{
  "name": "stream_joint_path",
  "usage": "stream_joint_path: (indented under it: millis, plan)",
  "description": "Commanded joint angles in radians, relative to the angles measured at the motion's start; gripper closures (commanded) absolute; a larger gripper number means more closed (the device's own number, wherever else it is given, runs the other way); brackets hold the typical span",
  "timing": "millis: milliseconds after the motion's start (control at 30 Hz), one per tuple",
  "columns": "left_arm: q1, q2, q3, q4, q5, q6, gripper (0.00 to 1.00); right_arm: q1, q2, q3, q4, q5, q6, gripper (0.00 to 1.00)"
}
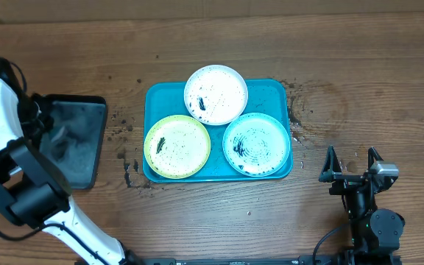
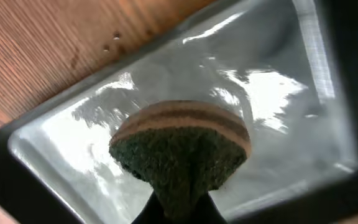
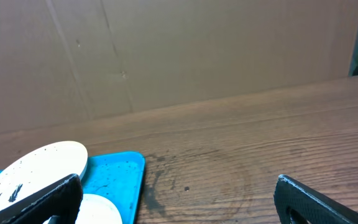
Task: Clean dirty plates on tray and stack at the side
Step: 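Dip the held sponge in the basin water with the left gripper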
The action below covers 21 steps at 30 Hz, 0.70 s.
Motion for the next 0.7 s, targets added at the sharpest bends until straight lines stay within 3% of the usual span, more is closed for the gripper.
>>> stream_joint_path:
  millis: [0, 133, 333, 667]
  plan:
    - [-0.004, -0.054, 0.031, -0.014, 0.104, 0.0, 0.96, 0.004, -0.009, -0.011, 0.006, 0.01, 0.003, 0.0]
    - [-0.026, -0.039, -0.05, 0.025, 0.034, -0.007, 0.96, 0.004, -0.009, -0.011, 0.006, 0.01, 0.003, 0.0]
    - [-0.057, -0.024, -0.224, 0.16, 0.041, -0.005, 0.96, 0.004, -0.009, -0.011, 0.006, 0.01, 0.003, 0.0]
    - [-0.047, -0.04, 0.053, -0.076, 0.0, 0.001, 0.96, 0.004, -0.009, -0.011, 0.006, 0.01, 0.003, 0.0]
